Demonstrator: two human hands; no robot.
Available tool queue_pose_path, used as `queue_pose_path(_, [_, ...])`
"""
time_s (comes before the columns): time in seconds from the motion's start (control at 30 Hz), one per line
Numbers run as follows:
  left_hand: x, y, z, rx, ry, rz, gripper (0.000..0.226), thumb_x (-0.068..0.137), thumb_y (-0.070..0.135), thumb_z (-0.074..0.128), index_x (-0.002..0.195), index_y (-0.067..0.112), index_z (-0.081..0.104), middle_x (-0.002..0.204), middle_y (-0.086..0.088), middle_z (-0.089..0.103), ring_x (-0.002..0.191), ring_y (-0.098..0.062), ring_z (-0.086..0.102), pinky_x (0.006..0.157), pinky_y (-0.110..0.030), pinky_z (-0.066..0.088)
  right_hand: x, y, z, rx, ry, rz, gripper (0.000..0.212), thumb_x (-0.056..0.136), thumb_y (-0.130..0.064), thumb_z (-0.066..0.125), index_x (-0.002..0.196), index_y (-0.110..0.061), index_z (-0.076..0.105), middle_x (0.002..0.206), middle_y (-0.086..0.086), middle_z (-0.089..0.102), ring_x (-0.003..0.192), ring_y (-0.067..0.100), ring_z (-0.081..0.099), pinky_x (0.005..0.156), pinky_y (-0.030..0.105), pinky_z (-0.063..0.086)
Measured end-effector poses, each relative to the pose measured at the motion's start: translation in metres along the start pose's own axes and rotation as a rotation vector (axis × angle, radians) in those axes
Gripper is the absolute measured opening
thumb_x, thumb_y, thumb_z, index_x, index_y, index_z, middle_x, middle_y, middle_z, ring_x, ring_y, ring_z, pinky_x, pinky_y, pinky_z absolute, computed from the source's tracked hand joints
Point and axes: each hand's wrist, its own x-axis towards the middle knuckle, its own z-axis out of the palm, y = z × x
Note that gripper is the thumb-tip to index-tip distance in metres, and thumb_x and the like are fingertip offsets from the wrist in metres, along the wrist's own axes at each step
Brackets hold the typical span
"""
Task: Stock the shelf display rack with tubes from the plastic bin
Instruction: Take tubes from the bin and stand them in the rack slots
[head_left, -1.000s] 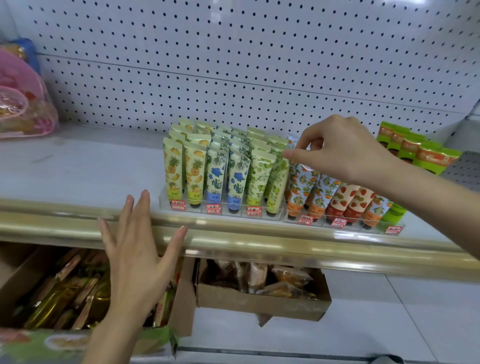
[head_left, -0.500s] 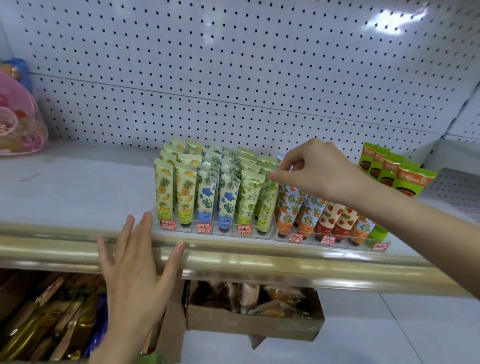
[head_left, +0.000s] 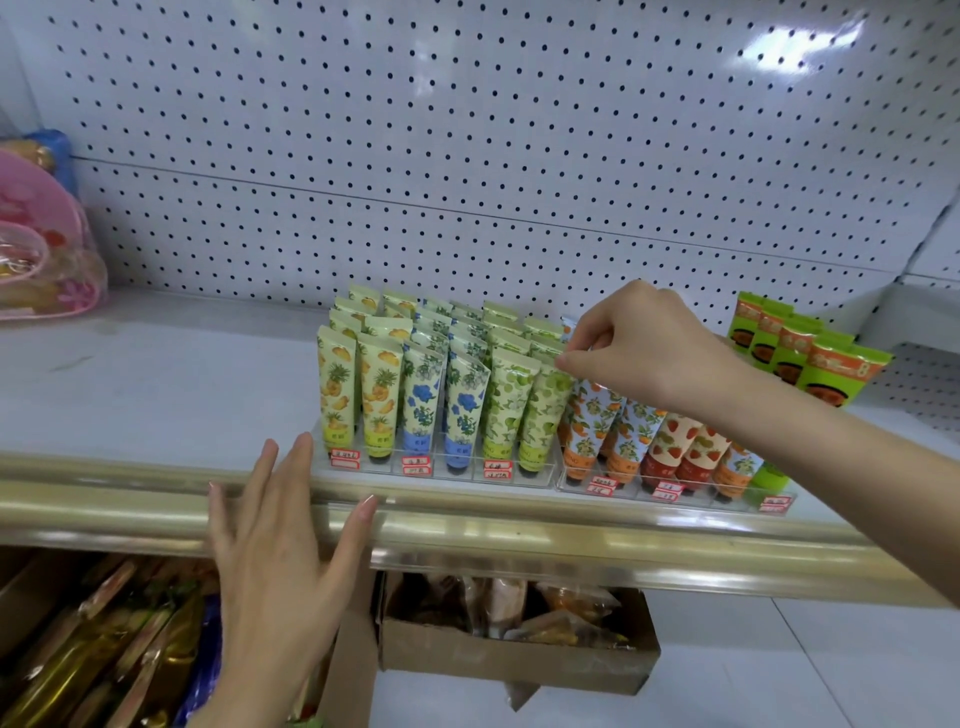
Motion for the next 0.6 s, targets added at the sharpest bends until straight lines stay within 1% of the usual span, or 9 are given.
queue_pose_path(0.23, [0.0000,-0.0009,-0.0001,-0.001,-0.004,0.000,0.083,0.089,0.071,0.017,0.149,0.015,0.032,0.151,-0.003,0.039,0.145,-0.006,0.012,0.119,-0.034,-0.009,-0.0004,0.0006,0.0003,-0.008,0.000,0.006,0.014,0.084,-0.016,0.065,0.075,-0.011,0.074,0.056,-0.010,0.058,0.058,0.007,0.055,0.055,0.022,0.046])
queue_pose_path(0.43, [0.0003,-0.0010,-0.0001,0.001,-0.004,0.000,0.083,0.089,0.071,0.018,0.149,0.015,0.032,0.150,-0.003,0.039,0.145,-0.006,0.012,0.119,-0.033,-0.010,-0.0009,0.0019,0.0007,-0.012,0.001,-0.006,0.014,0.086,-0.016,0.064,0.079,-0.012,0.075,0.053,-0.016,0.051,0.054,0.001,0.048,0.048,0.014,0.035])
queue_pose_path(0.5, [0.0000,-0.0010,0.0002,-0.002,-0.002,-0.003,0.083,0.089,0.071,0.018,0.149,0.015,0.032,0.150,-0.003,0.040,0.144,-0.005,0.012,0.119,-0.034,-0.009,-0.0009,0.0023,0.0006,-0.006,-0.002,-0.010,0.014,0.086,-0.018,0.064,0.080,-0.013,0.075,0.052,-0.017,0.049,0.051,0.000,0.047,0.047,0.013,0.033])
queue_pose_path(0.6, [0.0003,-0.0010,-0.0004,-0.004,0.003,-0.004,0.081,0.090,0.070,0.020,0.149,0.016,0.032,0.150,-0.003,0.040,0.144,-0.004,0.012,0.119,-0.033,-0.009,-0.0002,0.0029,-0.0008,-0.002,-0.012,-0.008,0.014,0.086,-0.021,0.065,0.079,-0.015,0.074,0.050,-0.016,0.050,0.048,0.001,0.047,0.041,0.009,0.033])
